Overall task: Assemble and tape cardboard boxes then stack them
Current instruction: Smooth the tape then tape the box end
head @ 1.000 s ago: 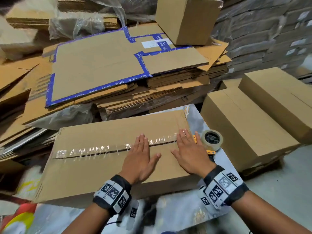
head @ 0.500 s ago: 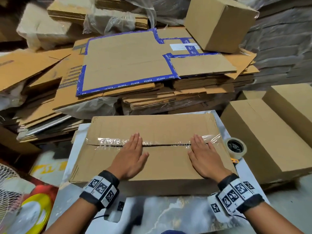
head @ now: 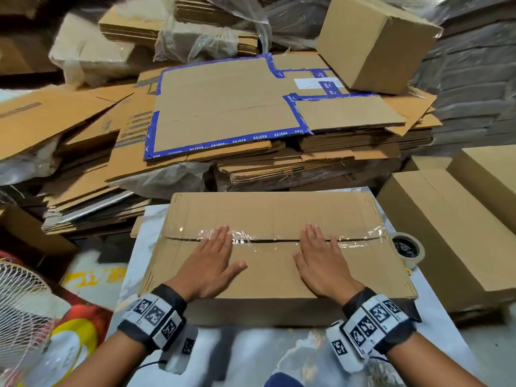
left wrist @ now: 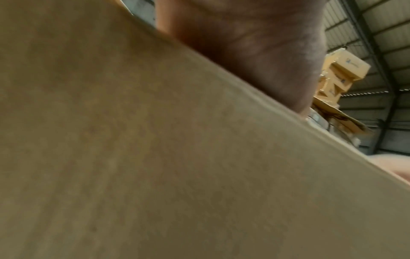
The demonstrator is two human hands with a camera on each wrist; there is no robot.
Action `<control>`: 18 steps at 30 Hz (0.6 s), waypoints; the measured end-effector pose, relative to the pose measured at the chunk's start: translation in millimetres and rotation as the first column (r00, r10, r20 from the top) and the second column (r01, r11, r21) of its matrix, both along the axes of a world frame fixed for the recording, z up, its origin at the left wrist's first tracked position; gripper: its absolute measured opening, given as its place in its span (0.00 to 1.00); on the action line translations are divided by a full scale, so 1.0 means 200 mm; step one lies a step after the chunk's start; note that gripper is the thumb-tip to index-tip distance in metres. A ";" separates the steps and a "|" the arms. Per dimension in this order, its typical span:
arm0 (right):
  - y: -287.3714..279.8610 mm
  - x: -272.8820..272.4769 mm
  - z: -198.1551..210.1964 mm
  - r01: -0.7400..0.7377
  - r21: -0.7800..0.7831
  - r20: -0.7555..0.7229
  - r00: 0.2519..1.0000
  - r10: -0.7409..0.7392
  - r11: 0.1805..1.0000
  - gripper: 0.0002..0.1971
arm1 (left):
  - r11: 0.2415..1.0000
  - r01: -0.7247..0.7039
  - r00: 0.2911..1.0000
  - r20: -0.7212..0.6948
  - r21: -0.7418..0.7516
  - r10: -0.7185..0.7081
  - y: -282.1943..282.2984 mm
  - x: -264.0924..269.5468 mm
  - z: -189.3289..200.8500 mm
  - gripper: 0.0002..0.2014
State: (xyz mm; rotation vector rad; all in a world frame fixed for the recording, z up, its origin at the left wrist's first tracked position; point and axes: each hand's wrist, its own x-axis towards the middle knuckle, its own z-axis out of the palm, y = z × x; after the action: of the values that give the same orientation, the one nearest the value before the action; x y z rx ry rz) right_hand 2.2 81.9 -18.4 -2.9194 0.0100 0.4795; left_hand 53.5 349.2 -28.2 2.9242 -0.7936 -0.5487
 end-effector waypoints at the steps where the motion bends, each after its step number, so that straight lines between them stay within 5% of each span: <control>1: 0.06 0.01 0.01 -0.041 0.021 0.013 0.999 0.041 0.999 0.32 | 0.999 0.036 0.999 0.000 -0.008 -0.036 -0.01 0.00 -0.01 0.55; 5: 0.24 0.04 0.00 -0.161 0.092 -0.006 0.987 0.162 0.983 0.32 | 0.999 -0.039 0.999 0.038 -0.025 0.040 0.08 0.02 -0.02 0.56; 10: 0.26 0.04 -0.02 -0.135 0.060 -0.032 0.990 0.137 0.989 0.32 | 0.964 -0.263 0.962 0.086 0.037 0.259 0.28 0.02 -0.01 0.56; 18: 0.51 0.12 0.01 -0.314 0.137 0.019 0.949 0.315 0.939 0.32 | 0.974 -0.216 0.971 0.114 0.064 0.208 0.31 0.03 -0.01 0.55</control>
State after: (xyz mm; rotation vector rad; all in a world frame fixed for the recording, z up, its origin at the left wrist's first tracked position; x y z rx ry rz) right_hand 26.5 184.7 -16.8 -2.7906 -0.4778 0.5087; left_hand 58.7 411.3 -29.9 3.0783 -0.4677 -0.4171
